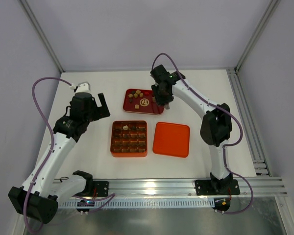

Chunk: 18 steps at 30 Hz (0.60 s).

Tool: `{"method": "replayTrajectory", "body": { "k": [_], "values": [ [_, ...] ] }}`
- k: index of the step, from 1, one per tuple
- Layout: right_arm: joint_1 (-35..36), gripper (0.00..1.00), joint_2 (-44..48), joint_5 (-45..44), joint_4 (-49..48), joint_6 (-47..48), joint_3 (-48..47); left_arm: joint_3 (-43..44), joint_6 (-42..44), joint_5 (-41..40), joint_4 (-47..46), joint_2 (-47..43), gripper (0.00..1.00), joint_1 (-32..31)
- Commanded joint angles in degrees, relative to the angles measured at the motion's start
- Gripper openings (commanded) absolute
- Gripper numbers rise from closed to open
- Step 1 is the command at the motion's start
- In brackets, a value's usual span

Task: Pack the chocolate

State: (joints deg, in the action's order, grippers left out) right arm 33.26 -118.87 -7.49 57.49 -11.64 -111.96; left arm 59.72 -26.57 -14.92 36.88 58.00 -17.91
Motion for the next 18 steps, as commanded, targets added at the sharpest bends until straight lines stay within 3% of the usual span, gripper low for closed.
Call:
{"method": "replayTrajectory", "body": {
  "k": [1,18],
  "values": [
    [0.1,0.41,0.7,0.5,-0.3,1.1,-2.7,0.0,0.0,0.4,-2.1,-0.4,1.0,0.5],
    [-0.7,0.38,-0.5,1.9,-0.6,1.1,-2.8,0.0,0.1,0.3,-2.2,-0.5,1.0,0.5]
  ]
}}
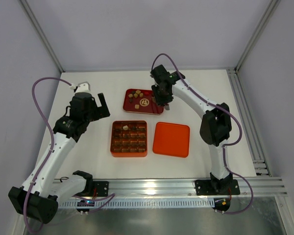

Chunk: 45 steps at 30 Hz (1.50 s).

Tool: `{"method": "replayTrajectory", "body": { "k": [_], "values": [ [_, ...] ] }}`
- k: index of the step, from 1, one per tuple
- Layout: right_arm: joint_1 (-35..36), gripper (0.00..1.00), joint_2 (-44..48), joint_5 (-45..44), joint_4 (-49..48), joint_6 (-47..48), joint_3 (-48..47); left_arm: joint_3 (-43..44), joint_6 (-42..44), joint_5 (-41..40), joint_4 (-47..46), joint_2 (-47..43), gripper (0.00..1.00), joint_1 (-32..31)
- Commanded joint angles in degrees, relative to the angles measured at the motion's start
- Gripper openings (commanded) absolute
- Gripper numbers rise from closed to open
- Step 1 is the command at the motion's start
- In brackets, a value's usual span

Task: Pack the chocolate

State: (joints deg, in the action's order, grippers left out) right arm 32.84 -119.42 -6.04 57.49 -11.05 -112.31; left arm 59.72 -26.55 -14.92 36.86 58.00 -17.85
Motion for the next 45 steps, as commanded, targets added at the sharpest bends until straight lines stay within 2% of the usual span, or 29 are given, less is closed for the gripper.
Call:
{"method": "replayTrajectory", "body": {
  "k": [1,22,30,45],
  "values": [
    [-0.4,0.38,0.1,0.6,-0.5,0.6,-2.5,0.0,0.2,0.3,-2.1,-0.4,1.0,0.5],
    [-0.3,0.36,2.2,0.2,-0.3,0.0,-3.8,0.0,0.0,0.5,-2.1,-0.3,1.0,0.5],
    [-0.3,0.44,0.6,0.0,0.1,-0.1,-5.4,-0.1,0.1,0.6,-2.1,-0.4,1.0,0.5],
    [-0.4,0.44,-2.8,0.5,0.4,0.0,-6.1,-0.2,0.2,0.5,-2.1,-0.5,1.0,0.6]
  ]
}}
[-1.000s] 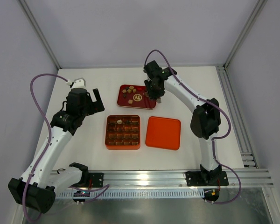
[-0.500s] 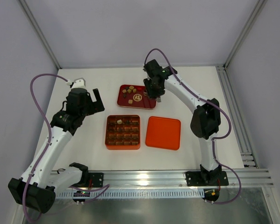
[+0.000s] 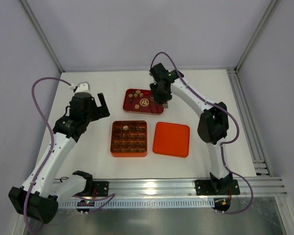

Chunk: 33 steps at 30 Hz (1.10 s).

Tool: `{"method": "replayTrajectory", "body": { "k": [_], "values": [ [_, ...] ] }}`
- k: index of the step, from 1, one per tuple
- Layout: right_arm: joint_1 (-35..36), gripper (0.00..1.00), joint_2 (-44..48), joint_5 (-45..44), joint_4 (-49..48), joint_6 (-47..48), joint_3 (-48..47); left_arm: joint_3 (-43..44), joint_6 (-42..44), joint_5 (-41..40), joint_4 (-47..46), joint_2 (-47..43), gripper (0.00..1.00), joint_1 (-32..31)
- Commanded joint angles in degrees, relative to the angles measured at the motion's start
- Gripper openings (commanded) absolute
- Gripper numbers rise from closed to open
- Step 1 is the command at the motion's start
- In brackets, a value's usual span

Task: Pack the chocolate

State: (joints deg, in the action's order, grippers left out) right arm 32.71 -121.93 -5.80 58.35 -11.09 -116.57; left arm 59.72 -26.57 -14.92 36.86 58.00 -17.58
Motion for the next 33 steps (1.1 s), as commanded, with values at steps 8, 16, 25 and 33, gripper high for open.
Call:
{"method": "replayTrajectory", "body": {
  "k": [8,16,25,33],
  "values": [
    [-0.4,0.39,0.8,0.5,-0.9,-0.1,-1.0,0.0,0.0,0.6,-2.1,-0.3,1.0,0.4],
    [-0.3,0.38,2.0,0.4,-0.3,-0.3,-2.1,-0.1,0.1,0.6,-2.1,-0.3,1.0,0.4],
    [-0.3,0.37,3.0,0.2,0.0,-0.4,-2.4,-0.1,0.0,0.8,-2.2,-0.4,1.0,0.4],
    [-0.3,0.37,4.1,0.3,-0.1,-0.7,-2.3,-0.2,0.1,0.8,-2.1,-0.3,1.0,0.4]
  ]
}}
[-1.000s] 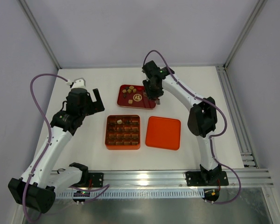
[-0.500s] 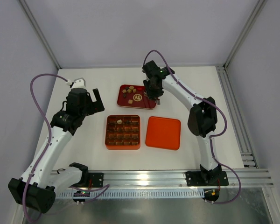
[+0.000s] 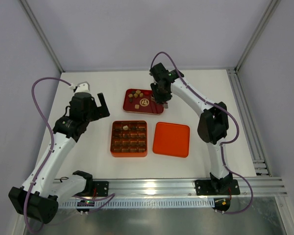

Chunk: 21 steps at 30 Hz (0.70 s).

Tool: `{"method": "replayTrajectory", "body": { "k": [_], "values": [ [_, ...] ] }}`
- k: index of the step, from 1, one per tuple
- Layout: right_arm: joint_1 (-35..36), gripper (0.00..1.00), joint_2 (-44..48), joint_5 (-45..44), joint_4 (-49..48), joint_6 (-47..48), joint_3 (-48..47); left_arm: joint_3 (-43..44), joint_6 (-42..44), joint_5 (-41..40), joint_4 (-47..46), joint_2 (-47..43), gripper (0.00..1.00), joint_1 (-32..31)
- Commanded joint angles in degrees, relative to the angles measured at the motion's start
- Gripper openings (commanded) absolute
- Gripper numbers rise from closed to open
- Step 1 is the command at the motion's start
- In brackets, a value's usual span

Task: Pack the chocolate

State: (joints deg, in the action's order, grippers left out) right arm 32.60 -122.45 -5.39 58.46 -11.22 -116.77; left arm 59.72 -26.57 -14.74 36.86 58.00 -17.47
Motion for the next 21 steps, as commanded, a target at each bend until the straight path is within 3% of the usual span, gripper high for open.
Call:
{"method": "replayTrajectory", "body": {
  "k": [1,21],
  "values": [
    [-0.3,0.37,4.8,-0.1,-0.2,-0.6,-2.1,-0.1,0.0,0.6,-2.2,-0.3,1.0,0.3],
    [-0.2,0.37,6.5,1.1,-0.6,-1.1,-1.5,-0.3,-0.1,0.8,-2.2,-0.2,1.0,0.4]
  ]
}}
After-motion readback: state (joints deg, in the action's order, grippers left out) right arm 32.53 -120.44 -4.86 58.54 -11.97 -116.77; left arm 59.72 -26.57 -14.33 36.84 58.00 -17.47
